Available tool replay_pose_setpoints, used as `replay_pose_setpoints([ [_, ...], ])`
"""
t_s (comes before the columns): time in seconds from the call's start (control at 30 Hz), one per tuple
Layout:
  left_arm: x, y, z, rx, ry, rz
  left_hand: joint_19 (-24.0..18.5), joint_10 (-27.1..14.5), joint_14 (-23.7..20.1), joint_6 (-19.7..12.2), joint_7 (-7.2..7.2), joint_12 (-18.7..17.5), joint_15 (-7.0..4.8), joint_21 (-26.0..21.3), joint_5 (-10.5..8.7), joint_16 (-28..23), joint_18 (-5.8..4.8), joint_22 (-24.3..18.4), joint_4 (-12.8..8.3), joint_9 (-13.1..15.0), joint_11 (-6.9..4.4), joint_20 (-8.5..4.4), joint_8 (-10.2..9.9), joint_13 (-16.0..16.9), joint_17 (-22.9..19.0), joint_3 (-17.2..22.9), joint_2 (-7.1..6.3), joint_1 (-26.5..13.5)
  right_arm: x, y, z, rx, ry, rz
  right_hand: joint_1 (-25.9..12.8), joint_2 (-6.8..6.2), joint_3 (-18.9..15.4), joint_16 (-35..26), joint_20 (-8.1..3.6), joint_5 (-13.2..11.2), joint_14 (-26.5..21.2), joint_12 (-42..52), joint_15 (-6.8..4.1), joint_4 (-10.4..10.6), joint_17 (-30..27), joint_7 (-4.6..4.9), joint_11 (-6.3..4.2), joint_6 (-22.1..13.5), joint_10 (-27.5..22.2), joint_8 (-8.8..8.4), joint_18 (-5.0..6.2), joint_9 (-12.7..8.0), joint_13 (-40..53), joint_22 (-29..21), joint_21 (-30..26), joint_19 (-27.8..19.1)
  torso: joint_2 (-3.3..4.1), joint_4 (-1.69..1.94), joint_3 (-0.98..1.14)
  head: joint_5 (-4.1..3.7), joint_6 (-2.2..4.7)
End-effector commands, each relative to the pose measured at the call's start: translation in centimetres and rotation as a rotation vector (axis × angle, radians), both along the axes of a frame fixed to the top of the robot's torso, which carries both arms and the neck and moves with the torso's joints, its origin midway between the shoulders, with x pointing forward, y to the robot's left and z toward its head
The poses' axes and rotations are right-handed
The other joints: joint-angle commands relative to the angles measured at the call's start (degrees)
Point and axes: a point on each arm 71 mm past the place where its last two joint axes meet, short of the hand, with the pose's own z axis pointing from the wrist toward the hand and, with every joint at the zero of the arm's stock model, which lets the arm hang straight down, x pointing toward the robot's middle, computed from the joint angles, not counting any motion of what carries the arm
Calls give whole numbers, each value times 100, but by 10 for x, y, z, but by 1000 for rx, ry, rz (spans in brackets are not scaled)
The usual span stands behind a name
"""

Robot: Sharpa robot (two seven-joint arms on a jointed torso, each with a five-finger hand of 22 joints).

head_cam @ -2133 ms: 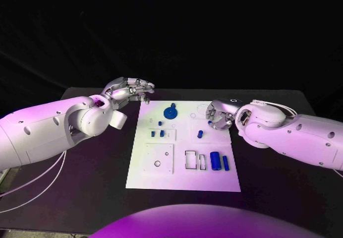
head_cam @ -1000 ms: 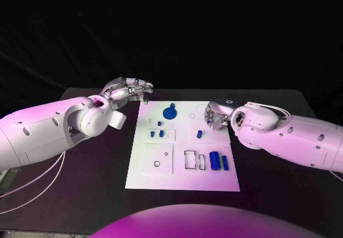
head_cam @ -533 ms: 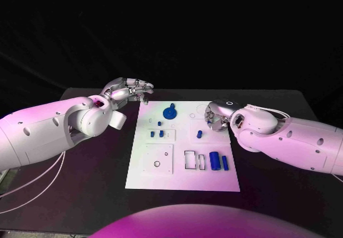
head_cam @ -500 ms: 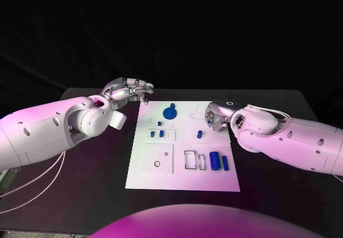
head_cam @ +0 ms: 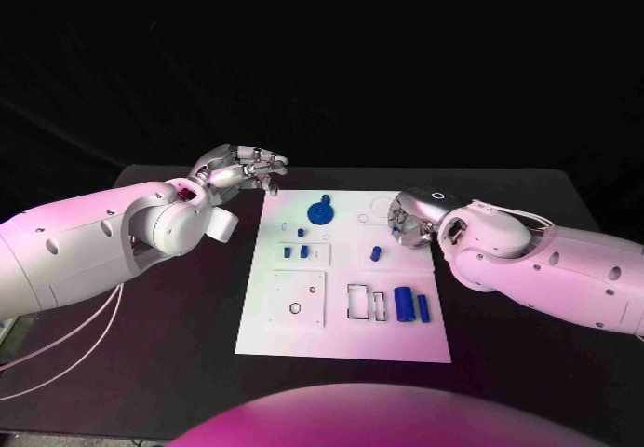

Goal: Assemble the parts on the task board

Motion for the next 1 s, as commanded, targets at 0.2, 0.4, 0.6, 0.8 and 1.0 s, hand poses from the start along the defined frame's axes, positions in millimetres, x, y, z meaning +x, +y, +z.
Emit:
replay_pose_setpoints([
  [0.2,0,-1,1,-2,-15,-1,36,36,33,-34,4,-11,1,19,35,-25,66,1,-3,-4,24,4,-13,-10,-5,-37,21,41,-3,-2,11,47,-28,-7,2,49,-3,5,-49,-37,243,-38,-32,29,15,-10,4,33,23,30,-67,9,4,1274,21,236,0,0,5,6,0],
  [0.4,1,0,1,-2,-13,-3,36,38,34,-37,6,-12,2,19,44,-26,65,0,-3,-2,25,4,-8,-14,-9,-41,18,39,-10,1,21,90,-36,6,-10,43,-6,7,-50,-47,244,-47,-33,33,19,-12,3,33,27,32,-70,15,4,1278,34,242,1,-4,4,30,0],
  [0.6,1,-1,1,-2,-12,-4,36,38,34,-37,6,-12,2,19,44,-26,65,0,-3,-2,25,4,-8,-14,-9,-41,18,39,-30,21,33,163,-26,70,-11,42,-5,11,-50,-47,245,-51,-34,33,27,-13,2,31,27,32,-72,16,3,1281,44,247,-2,-4,5,105,0],
  [0.8,1,-3,0,-4,-10,-8,35,37,33,-43,7,-15,3,19,54,-29,65,0,-1,-1,26,5,-3,-19,-14,-46,14,35,-48,53,38,216,0,158,-10,43,5,8,-52,-33,244,-67,-35,30,20,-12,3,17,21,26,-69,20,1,1277,30,241,0,12,-2,202,0],
  [1.0,0,-7,1,-7,-10,-17,35,37,34,-45,8,-16,3,19,56,-29,65,0,0,-1,27,5,-2,-21,-15,-47,13,34,-59,78,35,237,25,221,-5,47,16,7,-53,-14,244,-84,-35,25,18,-8,4,3,16,21,-66,25,-1,1272,15,234,-3,23,-21,270,0],
])
